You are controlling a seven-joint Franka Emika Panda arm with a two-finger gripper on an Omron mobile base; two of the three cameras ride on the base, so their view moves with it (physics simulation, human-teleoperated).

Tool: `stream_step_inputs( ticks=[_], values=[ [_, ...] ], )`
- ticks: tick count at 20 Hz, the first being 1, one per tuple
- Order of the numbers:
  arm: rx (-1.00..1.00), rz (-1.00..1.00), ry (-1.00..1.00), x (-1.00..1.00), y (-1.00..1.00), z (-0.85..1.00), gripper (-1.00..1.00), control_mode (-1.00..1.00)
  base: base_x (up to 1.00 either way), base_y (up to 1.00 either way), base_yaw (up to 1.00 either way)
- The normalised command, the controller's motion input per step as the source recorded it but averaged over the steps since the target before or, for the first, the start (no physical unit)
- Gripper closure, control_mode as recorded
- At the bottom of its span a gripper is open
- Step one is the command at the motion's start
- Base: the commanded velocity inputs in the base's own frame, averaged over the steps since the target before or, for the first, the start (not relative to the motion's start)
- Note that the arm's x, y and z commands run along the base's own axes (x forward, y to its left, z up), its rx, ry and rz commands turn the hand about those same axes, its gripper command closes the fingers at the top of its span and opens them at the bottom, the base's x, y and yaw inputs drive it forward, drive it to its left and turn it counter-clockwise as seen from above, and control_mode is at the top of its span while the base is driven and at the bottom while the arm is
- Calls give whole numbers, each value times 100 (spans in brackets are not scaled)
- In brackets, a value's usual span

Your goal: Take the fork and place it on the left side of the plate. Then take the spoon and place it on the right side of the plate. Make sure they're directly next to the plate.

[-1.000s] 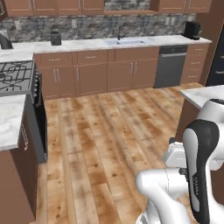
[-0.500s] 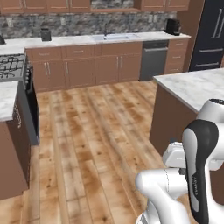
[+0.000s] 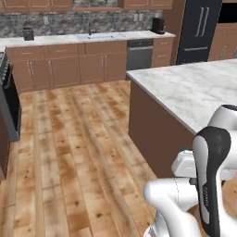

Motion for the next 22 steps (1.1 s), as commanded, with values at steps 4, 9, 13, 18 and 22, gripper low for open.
stream_step_inputs(
  ticks=[4, 9, 13, 18, 22],
  values=[
    [0, 0, 0, 0, 0, 0, 100, 100, -100, -90, -8],
    [0, 0, 0, 0, 0, 0, 100, 100, -47, -100, -13],
    [0, 0, 0, 0, 0, 0, 100, 100, 0, -100, -8],
    [0, 0, 0, 0, 0, 0, 100, 100, 14, -100, -2],
    [0, 0, 0, 0, 0, 0, 100, 100, 25, -100, 0]
  ],
)
